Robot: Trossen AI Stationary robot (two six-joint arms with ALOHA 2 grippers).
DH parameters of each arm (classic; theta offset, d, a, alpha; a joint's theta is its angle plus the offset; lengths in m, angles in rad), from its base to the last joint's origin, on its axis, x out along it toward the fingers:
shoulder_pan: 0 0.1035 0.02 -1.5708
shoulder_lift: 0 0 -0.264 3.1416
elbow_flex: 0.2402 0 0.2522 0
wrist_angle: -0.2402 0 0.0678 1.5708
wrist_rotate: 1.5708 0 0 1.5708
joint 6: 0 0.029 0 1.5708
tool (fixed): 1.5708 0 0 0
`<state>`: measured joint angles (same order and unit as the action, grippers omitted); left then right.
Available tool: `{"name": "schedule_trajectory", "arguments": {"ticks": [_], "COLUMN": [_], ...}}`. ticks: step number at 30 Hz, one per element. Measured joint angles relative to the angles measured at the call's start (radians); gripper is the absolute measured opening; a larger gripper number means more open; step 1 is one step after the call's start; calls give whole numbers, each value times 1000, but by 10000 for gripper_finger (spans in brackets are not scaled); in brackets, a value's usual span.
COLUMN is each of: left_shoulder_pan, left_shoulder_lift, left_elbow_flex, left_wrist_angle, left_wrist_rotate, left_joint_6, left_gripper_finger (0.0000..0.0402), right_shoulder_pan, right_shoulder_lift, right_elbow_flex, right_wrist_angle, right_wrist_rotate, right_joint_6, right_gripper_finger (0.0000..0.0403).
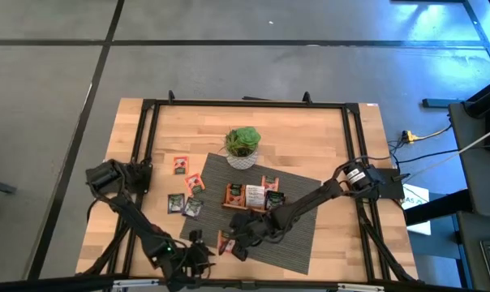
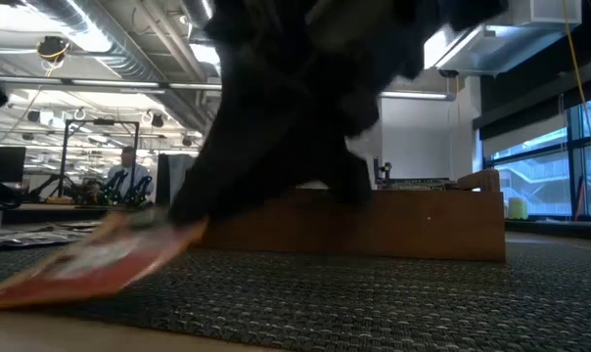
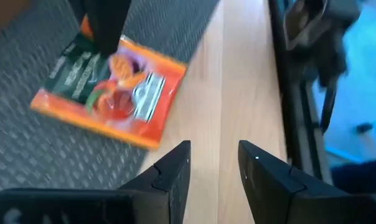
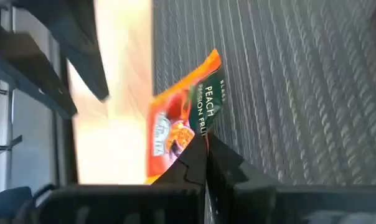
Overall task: Pick & Place Tea
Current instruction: Put the orange tea bag into the left section of the wooden organizer
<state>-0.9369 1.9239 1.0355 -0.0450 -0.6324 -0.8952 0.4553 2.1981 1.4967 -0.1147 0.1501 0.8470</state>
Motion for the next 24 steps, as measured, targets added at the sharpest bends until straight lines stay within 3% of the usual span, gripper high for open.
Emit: {"name": "schedule_trajectory", "arguments": {"ticks": [4,11,15,24], "left_shoulder_pan": [-24,-51,-44,-21], "left_shoulder_lift": [-38,-58,-59,-61], "left_elbow_flex": [0,2,2,2], "left_wrist_angle": [-17,-1,14,19], "left_wrist_rotate": [-39,-63,-86,-80], "left_joint_6": [0,42,45,45], "left_gripper_finger": [130,130,130,130], "right_shoulder_pan": [0,-1,-4,-35], "right_shoulder_lift": [-69,-219,-233,-178], "right_elbow_flex": [0,1,2,0], "right_wrist_angle": [-53,-205,-234,-293], "right_wrist_rotate": [73,381,514,572], "right_joint_6": [-72,-198,-274,-298], "right_gripper_finger": [4,4,4,4]}}
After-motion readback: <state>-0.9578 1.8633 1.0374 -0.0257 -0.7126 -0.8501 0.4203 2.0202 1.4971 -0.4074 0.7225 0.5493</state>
